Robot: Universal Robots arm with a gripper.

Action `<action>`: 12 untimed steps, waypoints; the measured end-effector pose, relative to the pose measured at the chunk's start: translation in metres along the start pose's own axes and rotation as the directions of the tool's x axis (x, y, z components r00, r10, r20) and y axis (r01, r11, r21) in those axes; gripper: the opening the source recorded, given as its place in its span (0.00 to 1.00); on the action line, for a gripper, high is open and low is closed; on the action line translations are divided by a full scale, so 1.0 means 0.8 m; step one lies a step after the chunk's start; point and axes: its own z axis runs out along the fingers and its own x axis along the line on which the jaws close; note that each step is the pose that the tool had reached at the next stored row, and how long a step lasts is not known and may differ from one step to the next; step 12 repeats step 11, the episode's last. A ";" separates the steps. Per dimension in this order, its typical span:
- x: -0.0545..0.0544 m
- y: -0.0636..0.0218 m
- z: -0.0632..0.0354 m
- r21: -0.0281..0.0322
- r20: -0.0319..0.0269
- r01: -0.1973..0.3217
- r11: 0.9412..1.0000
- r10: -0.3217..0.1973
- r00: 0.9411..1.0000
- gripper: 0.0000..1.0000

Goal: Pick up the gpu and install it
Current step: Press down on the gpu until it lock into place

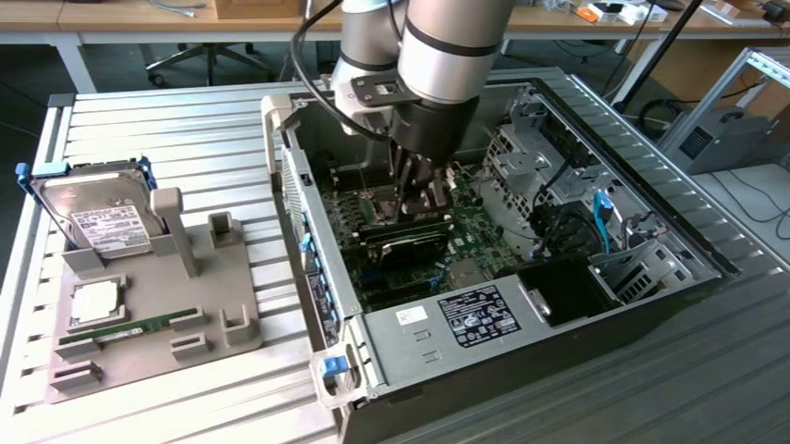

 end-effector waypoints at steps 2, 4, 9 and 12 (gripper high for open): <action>0.000 -0.001 0.000 0.000 0.000 0.000 1.000 0.000 1.000 0.11; 0.000 -0.001 0.000 0.000 0.000 0.000 1.000 0.000 1.000 0.11; 0.000 -0.002 0.000 0.000 0.000 0.000 1.000 0.000 1.000 0.11; 0.000 -0.002 0.000 0.000 0.000 0.000 1.000 0.000 1.000 0.11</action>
